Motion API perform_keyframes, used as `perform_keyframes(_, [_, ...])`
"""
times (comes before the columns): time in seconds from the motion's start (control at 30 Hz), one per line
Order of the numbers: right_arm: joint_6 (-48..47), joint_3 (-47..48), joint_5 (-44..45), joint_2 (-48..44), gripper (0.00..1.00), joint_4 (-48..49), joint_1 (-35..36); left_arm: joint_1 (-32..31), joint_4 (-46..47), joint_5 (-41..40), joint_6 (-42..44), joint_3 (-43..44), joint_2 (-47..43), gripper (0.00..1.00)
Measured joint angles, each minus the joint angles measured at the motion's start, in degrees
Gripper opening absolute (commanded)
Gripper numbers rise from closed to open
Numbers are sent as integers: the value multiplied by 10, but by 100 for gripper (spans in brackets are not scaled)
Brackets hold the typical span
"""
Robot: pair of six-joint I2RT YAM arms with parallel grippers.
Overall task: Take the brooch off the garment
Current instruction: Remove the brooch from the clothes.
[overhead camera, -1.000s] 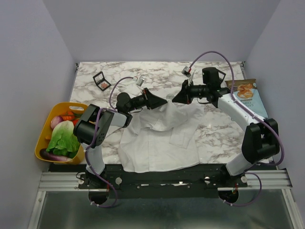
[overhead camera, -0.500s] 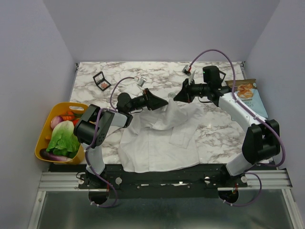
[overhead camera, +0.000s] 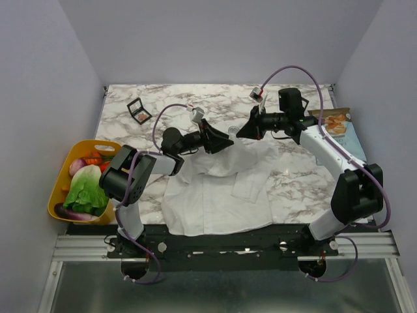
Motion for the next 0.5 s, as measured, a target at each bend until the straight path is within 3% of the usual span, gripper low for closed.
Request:
perform_keyframes(0.43, [1, 14, -12, 0, 3, -28, 0, -10, -88, -11, 114, 9, -9, 50])
perform_keyframes(0.5, [1, 15, -12, 0, 3, -30, 0, -13, -93, -11, 121, 10, -9, 44])
